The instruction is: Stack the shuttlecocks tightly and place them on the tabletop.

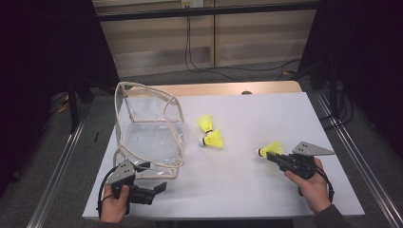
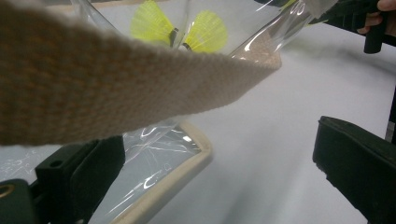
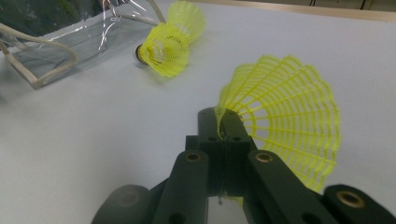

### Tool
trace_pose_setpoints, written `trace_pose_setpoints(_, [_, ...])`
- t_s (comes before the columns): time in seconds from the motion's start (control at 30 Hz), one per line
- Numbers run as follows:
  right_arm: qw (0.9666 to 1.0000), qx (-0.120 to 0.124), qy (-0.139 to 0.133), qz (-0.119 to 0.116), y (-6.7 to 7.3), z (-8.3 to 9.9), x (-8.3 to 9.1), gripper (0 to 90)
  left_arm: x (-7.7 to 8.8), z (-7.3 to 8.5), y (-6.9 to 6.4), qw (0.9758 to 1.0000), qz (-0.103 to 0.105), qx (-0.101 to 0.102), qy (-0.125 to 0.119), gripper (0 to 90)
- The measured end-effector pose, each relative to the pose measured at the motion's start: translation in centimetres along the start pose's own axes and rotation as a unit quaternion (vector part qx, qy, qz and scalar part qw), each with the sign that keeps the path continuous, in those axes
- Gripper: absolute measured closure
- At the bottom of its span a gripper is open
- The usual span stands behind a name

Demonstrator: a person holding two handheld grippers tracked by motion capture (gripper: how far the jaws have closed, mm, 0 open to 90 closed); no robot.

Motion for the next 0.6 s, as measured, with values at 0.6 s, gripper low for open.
trace_pose_setpoints(0.6, [0.9998,0.003,-0.013,-0.013,0.6,-0.8,-1.1,89.2,0.0,0.0,0.0,1.0000,0.000,0.000,0.000,2.3])
Point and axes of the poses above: each handheld gripper's, and its own axes: x roughly backward along the jaws, z roughly out of its underside, y roughly to its left, the point moved 1 cm from there along -x, roughly forward along the jaws, and after that the axes turned 9 degrees about -x, right-handed, at the moved point
